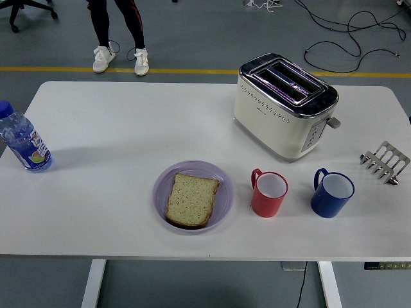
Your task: Pick up the cup,pour liquid into bread,place the cup on the desk
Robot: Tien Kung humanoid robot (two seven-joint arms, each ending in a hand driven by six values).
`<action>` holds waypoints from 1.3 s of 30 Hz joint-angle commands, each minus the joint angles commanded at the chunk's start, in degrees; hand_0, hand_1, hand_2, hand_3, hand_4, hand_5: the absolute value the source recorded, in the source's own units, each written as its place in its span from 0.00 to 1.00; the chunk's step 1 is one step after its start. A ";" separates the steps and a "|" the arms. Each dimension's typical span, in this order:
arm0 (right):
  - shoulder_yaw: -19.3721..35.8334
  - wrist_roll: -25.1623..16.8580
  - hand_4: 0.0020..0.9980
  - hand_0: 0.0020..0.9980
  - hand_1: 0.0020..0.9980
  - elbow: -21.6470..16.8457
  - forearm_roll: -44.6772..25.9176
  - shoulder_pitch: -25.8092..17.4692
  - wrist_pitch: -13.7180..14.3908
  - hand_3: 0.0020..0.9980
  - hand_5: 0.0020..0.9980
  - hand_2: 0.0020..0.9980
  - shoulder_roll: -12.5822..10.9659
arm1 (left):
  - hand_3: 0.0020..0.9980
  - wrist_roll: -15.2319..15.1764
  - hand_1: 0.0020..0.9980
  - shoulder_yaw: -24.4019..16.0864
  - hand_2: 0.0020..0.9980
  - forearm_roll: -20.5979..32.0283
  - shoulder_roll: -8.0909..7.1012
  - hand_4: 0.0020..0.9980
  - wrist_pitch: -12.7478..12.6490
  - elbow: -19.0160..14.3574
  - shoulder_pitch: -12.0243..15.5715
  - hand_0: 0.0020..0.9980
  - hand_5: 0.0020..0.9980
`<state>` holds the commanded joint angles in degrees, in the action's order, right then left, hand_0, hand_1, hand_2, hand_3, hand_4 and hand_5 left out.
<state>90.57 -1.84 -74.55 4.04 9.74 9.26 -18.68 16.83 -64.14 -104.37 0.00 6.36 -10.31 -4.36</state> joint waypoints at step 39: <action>-3.20 -1.20 0.89 0.83 0.80 -9.95 43.69 -8.13 16.08 0.91 0.09 0.88 -0.70 | 0.59 -0.15 0.69 0.31 0.71 0.58 0.00 0.31 -0.34 0.00 -0.47 0.66 0.87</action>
<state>87.37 -3.04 -84.50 47.73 1.61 25.34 -19.39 16.68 -63.82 -103.79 0.00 6.02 -10.31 -4.83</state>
